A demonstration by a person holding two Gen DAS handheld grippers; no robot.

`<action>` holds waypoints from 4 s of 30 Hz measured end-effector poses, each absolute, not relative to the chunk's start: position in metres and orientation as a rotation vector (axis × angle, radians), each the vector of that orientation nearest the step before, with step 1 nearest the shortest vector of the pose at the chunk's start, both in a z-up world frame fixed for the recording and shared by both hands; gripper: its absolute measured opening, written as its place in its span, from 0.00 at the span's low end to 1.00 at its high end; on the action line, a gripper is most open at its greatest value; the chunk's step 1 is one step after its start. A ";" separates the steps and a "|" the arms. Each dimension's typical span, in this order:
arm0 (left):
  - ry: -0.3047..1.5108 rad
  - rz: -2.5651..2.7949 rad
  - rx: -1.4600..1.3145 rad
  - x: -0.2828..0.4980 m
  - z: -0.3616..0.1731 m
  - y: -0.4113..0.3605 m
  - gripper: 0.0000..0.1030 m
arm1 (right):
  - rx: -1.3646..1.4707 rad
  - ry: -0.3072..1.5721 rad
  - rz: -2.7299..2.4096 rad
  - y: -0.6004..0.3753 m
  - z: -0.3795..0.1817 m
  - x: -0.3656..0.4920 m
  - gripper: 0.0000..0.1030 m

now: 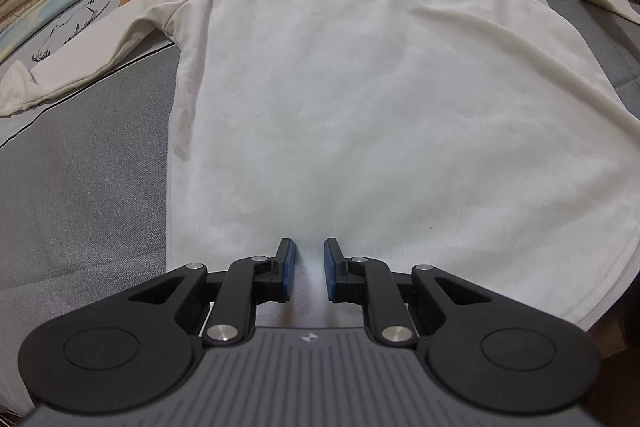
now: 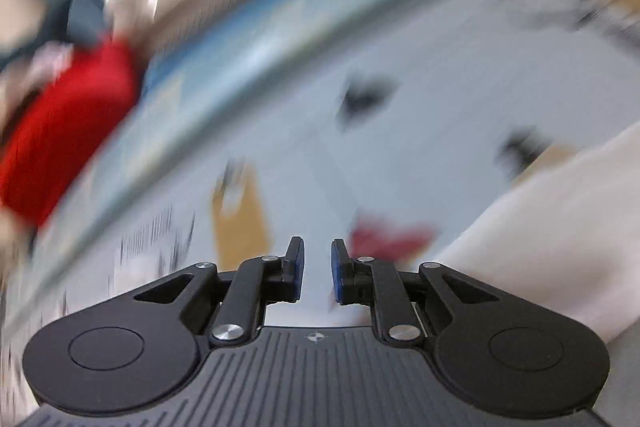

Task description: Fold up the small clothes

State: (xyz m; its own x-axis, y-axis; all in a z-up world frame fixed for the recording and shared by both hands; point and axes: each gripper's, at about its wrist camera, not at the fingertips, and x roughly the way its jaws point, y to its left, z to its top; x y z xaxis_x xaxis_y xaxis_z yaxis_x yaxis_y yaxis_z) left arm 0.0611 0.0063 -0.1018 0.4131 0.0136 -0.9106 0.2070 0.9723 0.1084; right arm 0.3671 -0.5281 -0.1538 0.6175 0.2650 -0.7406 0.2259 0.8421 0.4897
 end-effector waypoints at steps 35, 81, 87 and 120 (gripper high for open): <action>1.147 -0.149 0.199 0.063 -0.102 0.012 0.16 | 0.007 1.145 0.155 -0.442 -0.153 0.413 0.21; 1.143 -0.126 0.240 0.058 -0.099 0.005 0.17 | 0.766 0.708 -0.816 -0.693 -0.175 0.247 0.38; 1.137 -0.118 0.250 0.057 -0.099 0.003 0.17 | 0.735 0.692 -0.878 -0.697 -0.180 0.247 0.00; 0.741 -0.045 0.060 0.109 0.083 0.114 0.19 | 0.415 0.462 0.105 -0.385 0.084 0.176 0.27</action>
State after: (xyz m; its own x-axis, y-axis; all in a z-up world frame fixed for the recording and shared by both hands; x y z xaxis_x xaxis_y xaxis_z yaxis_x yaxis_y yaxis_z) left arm 0.1093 0.1139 0.0831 0.7368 -0.0192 -0.6758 0.0618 0.9973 0.0391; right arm 0.1764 -0.3846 0.0839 0.8915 0.1908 -0.4109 -0.0053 0.9113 0.4116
